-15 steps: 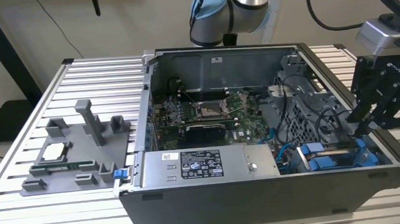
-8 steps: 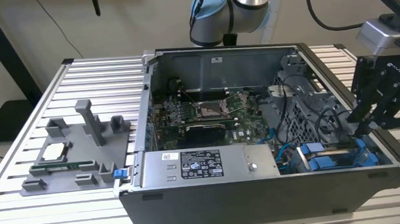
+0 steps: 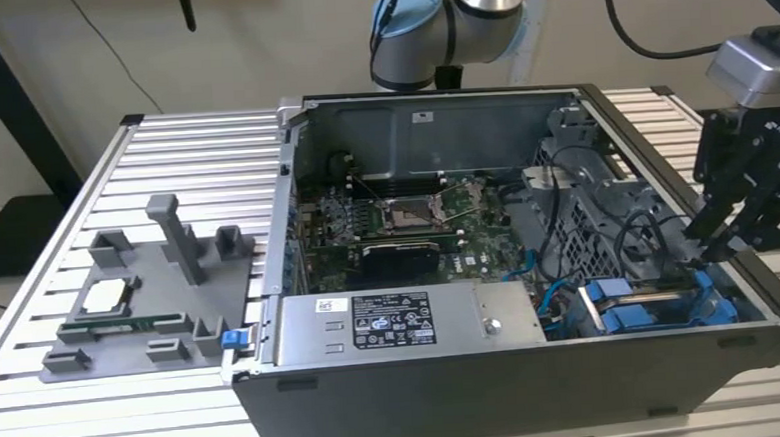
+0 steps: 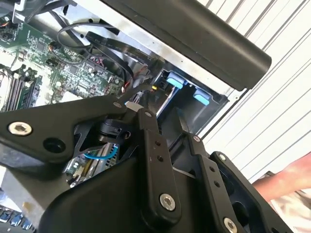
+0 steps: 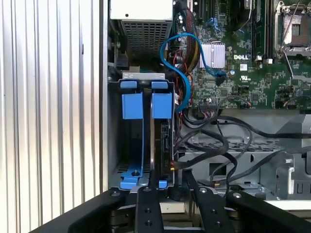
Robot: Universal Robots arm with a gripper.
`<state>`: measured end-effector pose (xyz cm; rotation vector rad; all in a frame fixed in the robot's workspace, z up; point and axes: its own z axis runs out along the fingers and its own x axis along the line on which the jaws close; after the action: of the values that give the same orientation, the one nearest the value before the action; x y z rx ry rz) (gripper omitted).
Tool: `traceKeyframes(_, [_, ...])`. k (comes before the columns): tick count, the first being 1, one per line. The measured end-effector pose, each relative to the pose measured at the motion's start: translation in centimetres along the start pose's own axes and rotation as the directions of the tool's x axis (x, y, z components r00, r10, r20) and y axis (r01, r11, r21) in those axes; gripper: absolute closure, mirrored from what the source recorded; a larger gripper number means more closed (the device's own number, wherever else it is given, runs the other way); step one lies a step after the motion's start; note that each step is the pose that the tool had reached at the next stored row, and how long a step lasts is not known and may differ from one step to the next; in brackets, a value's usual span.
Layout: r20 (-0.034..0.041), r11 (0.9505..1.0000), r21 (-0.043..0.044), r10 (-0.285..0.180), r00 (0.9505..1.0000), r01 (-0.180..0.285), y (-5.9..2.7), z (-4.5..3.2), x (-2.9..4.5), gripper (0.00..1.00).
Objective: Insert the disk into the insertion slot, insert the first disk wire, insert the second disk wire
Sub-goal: 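Insert the first disk wire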
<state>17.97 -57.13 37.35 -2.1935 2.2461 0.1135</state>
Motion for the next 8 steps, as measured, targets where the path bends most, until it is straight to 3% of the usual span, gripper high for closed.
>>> traceKeyframes(8, [-0.0001, 1.0000, 0.0000, 0.000, 1.0000, 0.000, -1.10, -0.06, -0.03, 0.00])
